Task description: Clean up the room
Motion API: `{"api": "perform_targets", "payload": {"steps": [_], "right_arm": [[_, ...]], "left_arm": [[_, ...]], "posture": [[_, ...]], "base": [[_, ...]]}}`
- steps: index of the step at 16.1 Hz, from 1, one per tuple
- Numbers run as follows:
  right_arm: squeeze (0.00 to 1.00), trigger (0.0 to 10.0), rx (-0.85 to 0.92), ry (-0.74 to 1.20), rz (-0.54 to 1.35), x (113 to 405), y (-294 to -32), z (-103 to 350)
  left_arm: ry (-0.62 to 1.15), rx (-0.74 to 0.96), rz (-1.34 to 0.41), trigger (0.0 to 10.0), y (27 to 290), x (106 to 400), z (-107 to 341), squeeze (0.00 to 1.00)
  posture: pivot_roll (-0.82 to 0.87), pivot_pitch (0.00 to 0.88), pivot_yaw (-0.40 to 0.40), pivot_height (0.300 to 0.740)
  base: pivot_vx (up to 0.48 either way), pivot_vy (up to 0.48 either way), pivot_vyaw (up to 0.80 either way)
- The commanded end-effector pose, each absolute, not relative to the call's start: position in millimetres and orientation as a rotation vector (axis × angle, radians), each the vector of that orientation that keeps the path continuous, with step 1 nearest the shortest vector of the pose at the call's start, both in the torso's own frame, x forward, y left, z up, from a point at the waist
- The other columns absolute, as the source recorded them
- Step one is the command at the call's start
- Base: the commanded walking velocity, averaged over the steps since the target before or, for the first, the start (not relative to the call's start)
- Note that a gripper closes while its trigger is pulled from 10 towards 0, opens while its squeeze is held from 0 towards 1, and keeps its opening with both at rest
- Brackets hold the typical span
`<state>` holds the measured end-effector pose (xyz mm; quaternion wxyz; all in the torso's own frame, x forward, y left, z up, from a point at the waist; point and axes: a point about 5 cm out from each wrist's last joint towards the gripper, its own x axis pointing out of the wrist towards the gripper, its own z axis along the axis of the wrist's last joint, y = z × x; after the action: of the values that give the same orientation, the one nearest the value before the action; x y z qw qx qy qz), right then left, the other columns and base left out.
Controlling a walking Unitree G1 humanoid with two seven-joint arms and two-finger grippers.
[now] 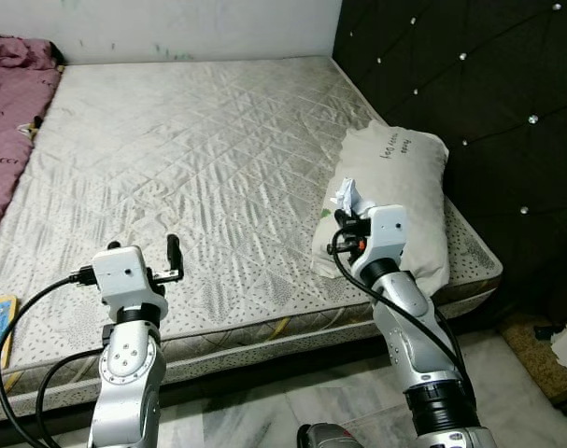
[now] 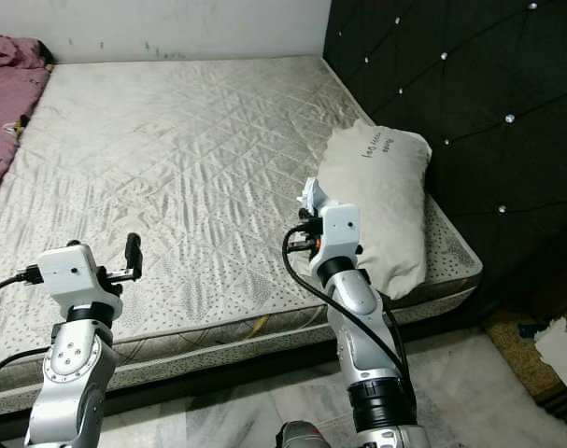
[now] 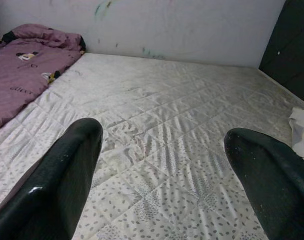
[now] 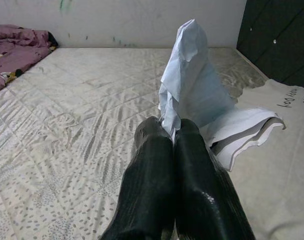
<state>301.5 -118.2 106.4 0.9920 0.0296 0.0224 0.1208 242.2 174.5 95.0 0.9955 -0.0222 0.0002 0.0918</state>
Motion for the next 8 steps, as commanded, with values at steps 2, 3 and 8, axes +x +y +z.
{"api": "perform_targets", "payload": {"steps": [2,3,8], "right_arm": [[0.00,10.0,0.061,0.041,0.236,303.2,-120.0,107.1],[0.00,10.0,0.061,0.041,0.236,303.3,-120.0,107.6],[0.00,10.0,0.060,0.044,0.238,304.6,-119.7,108.0]], "left_arm": [[0.007,-0.060,0.166,10.0,171.1,244.5,93.9,0.00],[0.009,-0.065,0.169,10.0,171.1,244.7,93.9,0.00],[0.010,-0.069,0.183,10.0,171.8,246.1,94.3,0.00]], "posture": [[-0.04,0.000,-0.019,0.740],[-0.04,0.000,-0.021,0.740],[-0.05,0.005,-0.023,0.740]], "base": [[0.000,0.416,0.00],[0.000,0.480,0.00],[0.000,0.480,0.00]]}}
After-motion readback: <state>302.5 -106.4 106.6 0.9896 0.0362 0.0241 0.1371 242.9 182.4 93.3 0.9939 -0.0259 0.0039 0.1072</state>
